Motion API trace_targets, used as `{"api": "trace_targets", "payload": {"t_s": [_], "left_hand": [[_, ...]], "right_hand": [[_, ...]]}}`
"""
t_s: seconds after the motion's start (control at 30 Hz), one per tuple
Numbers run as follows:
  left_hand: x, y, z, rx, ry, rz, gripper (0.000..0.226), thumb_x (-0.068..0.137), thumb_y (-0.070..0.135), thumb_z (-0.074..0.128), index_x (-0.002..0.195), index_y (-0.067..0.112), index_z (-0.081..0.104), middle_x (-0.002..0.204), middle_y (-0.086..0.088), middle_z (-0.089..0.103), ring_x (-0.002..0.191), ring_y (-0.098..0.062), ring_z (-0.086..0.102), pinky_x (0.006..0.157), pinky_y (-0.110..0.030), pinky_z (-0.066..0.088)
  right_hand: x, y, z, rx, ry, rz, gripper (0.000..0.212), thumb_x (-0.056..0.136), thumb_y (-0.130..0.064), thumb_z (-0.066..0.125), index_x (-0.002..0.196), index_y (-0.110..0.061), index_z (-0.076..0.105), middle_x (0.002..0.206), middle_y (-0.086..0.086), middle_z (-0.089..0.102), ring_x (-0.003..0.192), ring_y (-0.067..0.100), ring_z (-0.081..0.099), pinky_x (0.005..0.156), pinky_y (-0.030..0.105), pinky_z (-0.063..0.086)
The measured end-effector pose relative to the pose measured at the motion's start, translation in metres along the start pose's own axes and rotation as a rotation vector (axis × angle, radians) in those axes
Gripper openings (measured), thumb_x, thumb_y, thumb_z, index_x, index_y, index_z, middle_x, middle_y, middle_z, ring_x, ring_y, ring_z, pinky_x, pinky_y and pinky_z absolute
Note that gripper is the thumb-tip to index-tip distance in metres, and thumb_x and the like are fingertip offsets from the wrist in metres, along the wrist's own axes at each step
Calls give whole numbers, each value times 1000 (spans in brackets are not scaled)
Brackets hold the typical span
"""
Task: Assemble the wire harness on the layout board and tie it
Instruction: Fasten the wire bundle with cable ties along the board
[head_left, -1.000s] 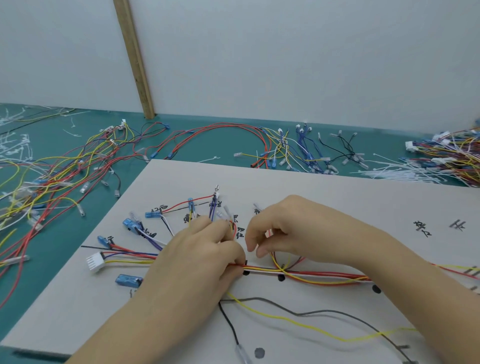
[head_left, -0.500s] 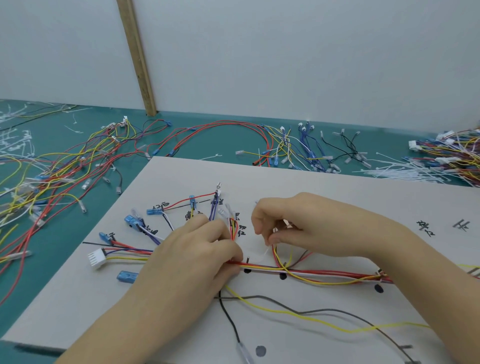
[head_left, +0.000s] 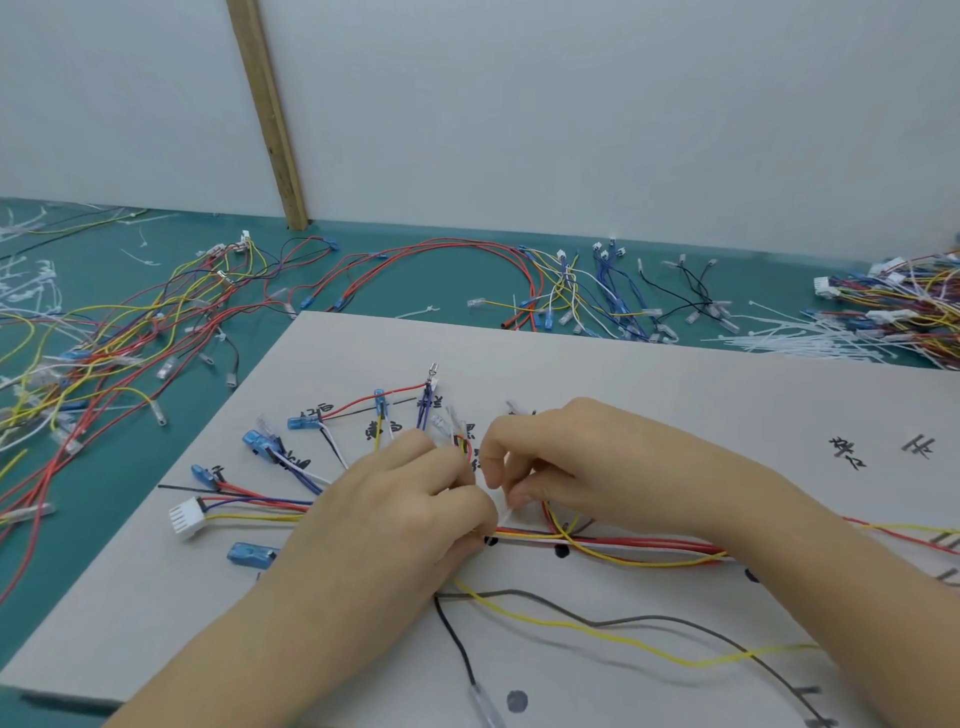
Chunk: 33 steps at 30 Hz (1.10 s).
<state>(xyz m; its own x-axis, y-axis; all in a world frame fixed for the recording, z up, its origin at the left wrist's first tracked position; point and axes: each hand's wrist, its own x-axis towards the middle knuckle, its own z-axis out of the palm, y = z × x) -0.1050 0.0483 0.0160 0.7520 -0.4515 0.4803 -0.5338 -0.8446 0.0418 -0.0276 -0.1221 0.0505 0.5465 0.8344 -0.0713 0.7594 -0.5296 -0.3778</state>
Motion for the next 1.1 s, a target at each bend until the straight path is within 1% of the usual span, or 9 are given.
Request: {"api": "trace_targets", "payload": {"t_s": [0.13,0.23,0.37,0.53,0.63,0.77,0.87,1.0,1.1], "left_hand": [[2,-2,-2,78,35,143,26,76,10,43,64,20,64,70,3,61,66,-17,45,48,-24,40],[5,-7,-6,189,5,319,30,76,5,43,63,23,64,69,3,59,71,-16,37,50,-23,41],[14,-11,-13,272,-44,473,28,80,8,48,62,24,62,66,7,57,72,-15,52,55,-25,37],[21,-3,-15,273,-94,528,26,79,11,49,56,23,55,61,8,50,59,-14,47,53,-24,33],[15,3,-10,133,-104,360,20,79,16,49,62,20,58,66,6,55,62,-15,49,55,-23,38],[4,20,-4,-434,-40,-127,13,78,26,48,71,21,58,68,19,52,65,6,43,60,-4,33],[2,31,1,-674,63,-443,14,82,24,54,68,25,56,59,20,58,51,5,46,51,-2,32],[4,31,4,-733,151,-605,17,80,14,60,69,27,59,62,17,65,53,0,55,51,-6,38],[3,25,5,-820,201,-690,24,78,16,60,83,40,56,65,14,69,56,-3,60,53,-13,44]], "right_hand": [[1,0,2,33,-6,-43,18,86,-4,56,98,-17,56,92,-7,71,76,-3,47,68,-3,29],[1,0,3,50,-17,-53,19,86,-5,57,101,-17,56,94,-9,71,77,-4,48,67,1,32],[-1,2,-2,105,-28,-50,28,84,2,55,103,-19,58,89,-18,64,71,-15,49,66,1,33],[-4,11,-14,352,182,6,37,81,6,61,81,-31,59,80,-11,65,75,3,60,72,15,49],[-2,11,-9,497,191,10,36,79,9,63,78,-27,60,78,-6,66,75,13,64,73,25,52],[2,9,3,661,98,10,35,79,14,60,80,-20,61,76,-6,66,69,2,61,67,13,48],[4,10,8,730,90,20,34,79,14,61,80,-20,62,75,-4,66,67,1,61,69,14,49],[4,13,8,771,93,7,36,77,14,63,82,-22,61,80,0,67,73,7,62,73,17,50],[4,14,8,776,86,5,35,76,12,66,80,-22,61,78,-4,66,71,4,60,70,14,49]]}}
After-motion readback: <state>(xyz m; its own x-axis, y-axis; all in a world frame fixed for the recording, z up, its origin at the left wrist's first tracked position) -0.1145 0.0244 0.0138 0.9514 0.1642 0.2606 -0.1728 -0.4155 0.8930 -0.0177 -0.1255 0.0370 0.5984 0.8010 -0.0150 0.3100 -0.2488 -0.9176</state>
